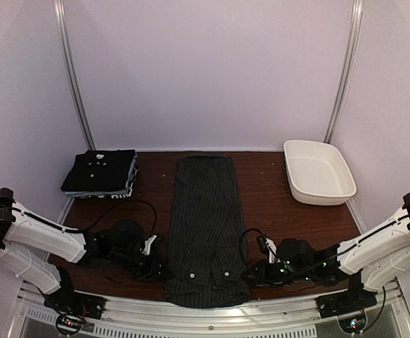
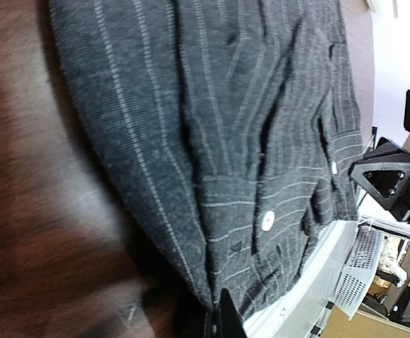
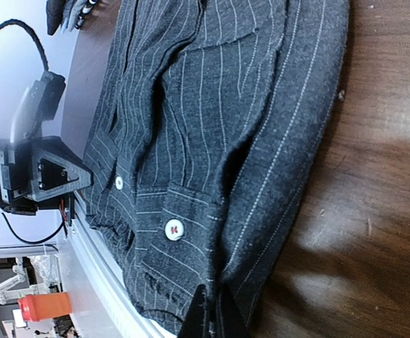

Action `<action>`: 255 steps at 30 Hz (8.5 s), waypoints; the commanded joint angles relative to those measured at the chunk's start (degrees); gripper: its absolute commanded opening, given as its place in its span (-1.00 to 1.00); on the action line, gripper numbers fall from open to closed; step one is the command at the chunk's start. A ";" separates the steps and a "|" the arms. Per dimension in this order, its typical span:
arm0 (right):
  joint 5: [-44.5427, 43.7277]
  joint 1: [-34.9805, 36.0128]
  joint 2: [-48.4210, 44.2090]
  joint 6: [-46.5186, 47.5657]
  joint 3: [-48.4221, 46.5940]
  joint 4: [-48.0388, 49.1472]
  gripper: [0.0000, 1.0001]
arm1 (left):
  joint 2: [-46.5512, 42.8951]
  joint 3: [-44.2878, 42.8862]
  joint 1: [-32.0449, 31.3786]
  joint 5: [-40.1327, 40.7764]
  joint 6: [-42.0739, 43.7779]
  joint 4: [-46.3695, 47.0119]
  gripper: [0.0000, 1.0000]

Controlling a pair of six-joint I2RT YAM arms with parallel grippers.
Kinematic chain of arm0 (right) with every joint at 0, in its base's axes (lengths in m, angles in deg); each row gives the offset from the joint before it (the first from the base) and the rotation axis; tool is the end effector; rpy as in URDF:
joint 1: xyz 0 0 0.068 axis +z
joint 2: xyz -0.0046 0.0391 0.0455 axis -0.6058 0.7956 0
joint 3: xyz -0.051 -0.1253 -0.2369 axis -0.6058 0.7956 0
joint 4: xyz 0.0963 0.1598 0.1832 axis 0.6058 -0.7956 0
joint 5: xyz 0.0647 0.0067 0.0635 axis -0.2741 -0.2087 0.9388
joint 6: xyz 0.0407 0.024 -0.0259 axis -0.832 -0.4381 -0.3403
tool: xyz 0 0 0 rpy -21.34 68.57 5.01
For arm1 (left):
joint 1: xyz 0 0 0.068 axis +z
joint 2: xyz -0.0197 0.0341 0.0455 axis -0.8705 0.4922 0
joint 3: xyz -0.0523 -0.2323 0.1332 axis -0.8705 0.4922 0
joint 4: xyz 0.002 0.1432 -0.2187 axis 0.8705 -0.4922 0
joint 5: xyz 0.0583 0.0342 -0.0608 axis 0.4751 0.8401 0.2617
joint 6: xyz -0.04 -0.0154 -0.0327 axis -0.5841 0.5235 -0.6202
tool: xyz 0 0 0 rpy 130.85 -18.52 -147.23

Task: Fold and stack the long sleeve shirts
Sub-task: Pick up the rectangle-folded shirt from the center of the board, then fold the rectangle-folded shirt at the center of the board, then adjust the 2/3-rectangle-folded shirt at the center of the board.

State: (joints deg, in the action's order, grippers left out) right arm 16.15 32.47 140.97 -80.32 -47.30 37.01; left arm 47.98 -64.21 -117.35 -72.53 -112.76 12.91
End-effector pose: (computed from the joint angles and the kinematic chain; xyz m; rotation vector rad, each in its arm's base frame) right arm 0.0722 0.2088 0.1211 -0.1023 2.6248 1.2965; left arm 0.1104 -0.1940 0.1207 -0.0815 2.8510 -1.2882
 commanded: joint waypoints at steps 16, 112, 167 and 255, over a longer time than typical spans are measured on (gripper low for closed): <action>2.28 -9.41 -3.37 8.40 -12.25 -7.76 -1.00 | -4.24 -8.05 8.12 -8.50 -2.63 4.77 -1.00; 7.47 -33.16 22.98 34.69 -43.73 -22.19 -0.89 | 19.48 -34.30 26.42 -7.12 19.56 -6.44 -0.94; 5.10 -33.40 47.37 44.00 -72.87 -40.13 -0.22 | 13.51 -31.32 28.20 -3.45 22.20 -10.48 -0.09; 32.80 -34.25 46.33 38.97 -74.09 -21.49 0.37 | 16.00 -30.93 27.66 -6.42 22.01 -9.07 -0.12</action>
State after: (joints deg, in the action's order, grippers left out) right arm 52.52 -0.69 191.06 -43.93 -123.14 16.75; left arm 63.50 -94.74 -89.46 -77.93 -90.81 1.39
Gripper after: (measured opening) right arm 0.684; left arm 0.442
